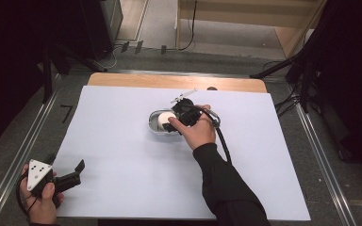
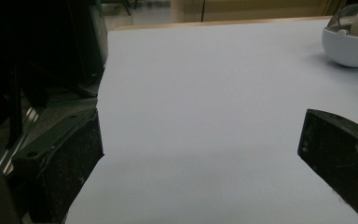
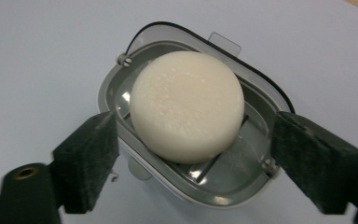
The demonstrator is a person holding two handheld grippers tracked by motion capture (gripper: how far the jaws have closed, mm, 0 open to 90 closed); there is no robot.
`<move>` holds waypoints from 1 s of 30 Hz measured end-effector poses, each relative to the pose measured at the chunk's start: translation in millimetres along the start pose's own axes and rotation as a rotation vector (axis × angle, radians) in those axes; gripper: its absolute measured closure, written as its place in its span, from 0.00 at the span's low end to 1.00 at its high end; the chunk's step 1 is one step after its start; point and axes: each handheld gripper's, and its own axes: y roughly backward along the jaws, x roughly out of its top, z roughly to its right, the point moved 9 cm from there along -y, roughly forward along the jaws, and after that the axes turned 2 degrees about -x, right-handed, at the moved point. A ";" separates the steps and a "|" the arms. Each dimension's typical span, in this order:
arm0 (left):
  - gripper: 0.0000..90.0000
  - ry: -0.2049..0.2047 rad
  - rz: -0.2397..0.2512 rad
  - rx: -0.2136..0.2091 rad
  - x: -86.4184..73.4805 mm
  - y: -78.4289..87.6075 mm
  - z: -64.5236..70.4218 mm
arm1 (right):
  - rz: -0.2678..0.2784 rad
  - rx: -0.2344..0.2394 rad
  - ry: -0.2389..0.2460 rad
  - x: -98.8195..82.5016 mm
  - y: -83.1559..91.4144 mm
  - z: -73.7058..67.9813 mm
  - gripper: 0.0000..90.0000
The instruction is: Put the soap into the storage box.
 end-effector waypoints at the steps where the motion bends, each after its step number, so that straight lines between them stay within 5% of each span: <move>1: 0.00 0.000 -0.001 0.000 0.0 0.0 0.0 | -0.001 -0.002 -0.007 -1.5 1.0 0.7 0.14; 5: 0.00 -0.001 -0.001 0.001 0.0 0.0 0.0 | 0.012 0.000 -0.031 -6.2 4.8 5.9 0.00; 8: 0.00 -0.002 -0.001 0.001 -0.1 0.0 0.0 | 0.031 -0.061 -0.040 -9.5 10.0 14.2 0.00; 11: 0.00 -0.002 -0.003 0.003 -0.1 0.0 -0.1 | 0.037 -0.036 -0.054 -14.2 13.8 16.4 0.00; 30: 0.00 0.000 -0.001 0.003 -0.1 0.0 -0.1 | 0.031 -0.068 -0.082 -52.6 32.7 41.4 0.00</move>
